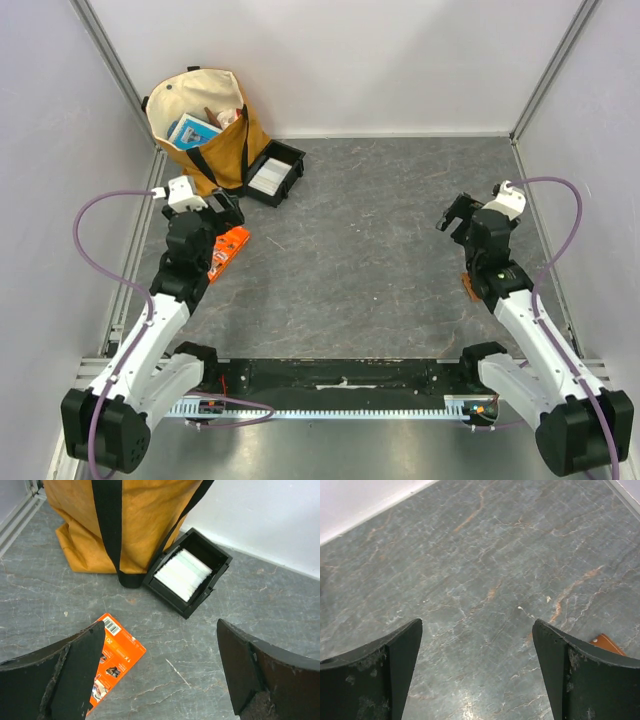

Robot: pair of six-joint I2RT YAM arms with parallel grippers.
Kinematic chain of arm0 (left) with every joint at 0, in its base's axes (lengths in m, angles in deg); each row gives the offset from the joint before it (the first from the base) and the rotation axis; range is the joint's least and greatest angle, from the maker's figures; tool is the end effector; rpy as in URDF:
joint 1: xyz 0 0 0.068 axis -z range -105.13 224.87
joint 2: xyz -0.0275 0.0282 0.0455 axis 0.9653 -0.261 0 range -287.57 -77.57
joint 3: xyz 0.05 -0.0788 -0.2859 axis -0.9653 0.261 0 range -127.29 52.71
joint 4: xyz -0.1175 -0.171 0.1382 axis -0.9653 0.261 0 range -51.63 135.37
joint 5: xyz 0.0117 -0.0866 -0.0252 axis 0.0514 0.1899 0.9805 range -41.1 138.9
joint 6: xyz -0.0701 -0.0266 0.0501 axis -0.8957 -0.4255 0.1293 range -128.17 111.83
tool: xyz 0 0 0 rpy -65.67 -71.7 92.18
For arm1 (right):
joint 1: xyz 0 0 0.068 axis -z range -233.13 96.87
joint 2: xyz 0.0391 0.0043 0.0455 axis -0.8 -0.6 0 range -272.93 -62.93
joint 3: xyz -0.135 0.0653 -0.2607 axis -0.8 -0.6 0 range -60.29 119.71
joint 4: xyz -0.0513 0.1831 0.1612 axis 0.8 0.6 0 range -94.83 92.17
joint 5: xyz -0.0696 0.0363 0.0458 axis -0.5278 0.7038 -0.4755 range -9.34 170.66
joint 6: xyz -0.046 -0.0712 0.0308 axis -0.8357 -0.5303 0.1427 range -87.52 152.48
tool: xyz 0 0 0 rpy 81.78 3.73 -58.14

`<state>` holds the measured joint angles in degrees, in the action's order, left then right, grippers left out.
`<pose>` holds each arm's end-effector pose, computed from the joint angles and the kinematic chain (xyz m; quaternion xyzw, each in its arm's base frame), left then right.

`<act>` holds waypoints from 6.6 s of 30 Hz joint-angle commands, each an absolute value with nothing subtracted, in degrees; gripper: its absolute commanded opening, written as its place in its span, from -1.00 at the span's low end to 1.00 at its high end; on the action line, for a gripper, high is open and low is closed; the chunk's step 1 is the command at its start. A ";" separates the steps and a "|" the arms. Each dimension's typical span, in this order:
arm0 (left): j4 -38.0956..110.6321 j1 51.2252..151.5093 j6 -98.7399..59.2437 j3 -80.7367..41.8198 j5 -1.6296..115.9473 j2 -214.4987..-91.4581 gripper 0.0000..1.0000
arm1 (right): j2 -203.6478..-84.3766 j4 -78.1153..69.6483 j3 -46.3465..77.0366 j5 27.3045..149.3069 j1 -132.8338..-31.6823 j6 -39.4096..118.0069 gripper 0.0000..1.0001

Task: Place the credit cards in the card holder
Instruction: Move the storage box to the center of the board, then open the card holder at the center of the board.

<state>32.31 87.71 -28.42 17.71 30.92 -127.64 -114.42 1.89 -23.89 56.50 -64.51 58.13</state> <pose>0.2206 -0.0248 0.3121 -0.1498 0.7430 -0.0688 0.6487 0.2166 0.0100 0.2853 0.2170 0.7889 0.0097 0.5748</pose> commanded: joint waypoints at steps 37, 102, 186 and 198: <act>50.93 91.39 -21.09 -55.65 59.79 -204.12 0.86 | -116.72 16.97 -15.20 66.87 -64.56 56.65 0.96; 37.41 119.96 -33.83 -14.63 63.05 -172.59 0.72 | -151.43 14.25 -23.99 75.91 -46.80 60.26 0.38; 40.75 119.52 -58.09 41.28 58.30 -138.56 0.24 | -153.72 -7.20 -16.96 101.92 -108.94 46.38 -0.01; 36.53 119.52 -54.40 37.95 59.27 -144.36 -0.29 | -153.64 -9.75 -22.84 107.64 -108.41 50.23 -0.15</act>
<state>34.40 118.96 -57.64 38.36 58.55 -140.20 -153.78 -7.51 -19.51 102.12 -107.46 48.23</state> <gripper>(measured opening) 0.360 0.438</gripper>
